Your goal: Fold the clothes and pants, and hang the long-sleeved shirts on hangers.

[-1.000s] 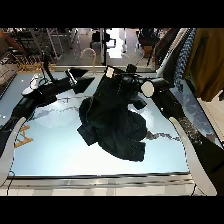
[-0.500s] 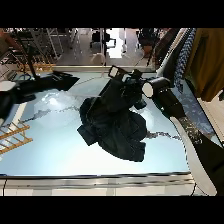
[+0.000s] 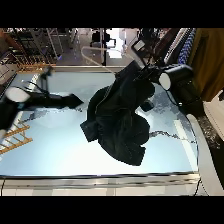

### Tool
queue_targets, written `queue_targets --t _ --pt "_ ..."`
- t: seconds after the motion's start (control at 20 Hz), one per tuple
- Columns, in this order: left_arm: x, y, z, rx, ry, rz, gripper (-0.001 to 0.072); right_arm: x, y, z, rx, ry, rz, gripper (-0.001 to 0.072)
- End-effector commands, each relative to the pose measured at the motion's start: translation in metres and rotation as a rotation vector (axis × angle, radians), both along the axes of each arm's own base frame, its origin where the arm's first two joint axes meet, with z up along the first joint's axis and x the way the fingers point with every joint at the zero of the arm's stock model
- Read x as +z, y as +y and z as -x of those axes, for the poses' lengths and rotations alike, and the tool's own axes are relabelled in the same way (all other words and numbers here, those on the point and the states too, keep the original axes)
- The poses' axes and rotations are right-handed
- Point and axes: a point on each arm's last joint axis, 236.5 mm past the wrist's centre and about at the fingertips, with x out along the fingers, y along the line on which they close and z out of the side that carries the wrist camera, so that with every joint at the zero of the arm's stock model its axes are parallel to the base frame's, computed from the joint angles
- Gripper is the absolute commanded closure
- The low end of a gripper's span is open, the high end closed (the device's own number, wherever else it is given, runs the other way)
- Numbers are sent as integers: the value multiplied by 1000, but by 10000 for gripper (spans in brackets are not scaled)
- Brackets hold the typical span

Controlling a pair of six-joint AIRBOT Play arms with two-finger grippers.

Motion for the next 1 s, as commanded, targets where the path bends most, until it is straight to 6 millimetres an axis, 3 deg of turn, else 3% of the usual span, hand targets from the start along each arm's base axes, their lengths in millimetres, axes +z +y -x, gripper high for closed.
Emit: queue_targets --t 0.0,0.1,0.2,0.4,0.45,0.5,0.55,0.6,0.7,0.95 --pt "-66 -45 -11 5 56 -23 33 18 4 18 -13 9 -49 686" --pt "-100 -65 -17 -13 78 -39 16 23 14 26 7 7 -49 686" --pt "-122 -79 -21 -26 78 -40 8 28 23 31 27 -2 -54 686" --pt "-114 -97 -50 55 -13 67 18 29 27 32 18 0 -82 685" --pt "-115 -97 -56 85 -16 83 60 29 27 33 15 0 -87 685" --pt "-118 -94 -61 102 -22 78 288 30 27 33 15 0 -89 685" --pt "-119 -91 -66 119 -34 71 670 31 27 34 14 2 -96 685" --pt "-116 -84 -74 146 -65 64 682 31 30 39 23 16 -114 685" --pt "-89 -59 -95 175 -158 49 683 29 39 52 55 65 -150 686" --pt "44 35 -160 275 -334 163 684 19 67 81 202 165 -168 686"
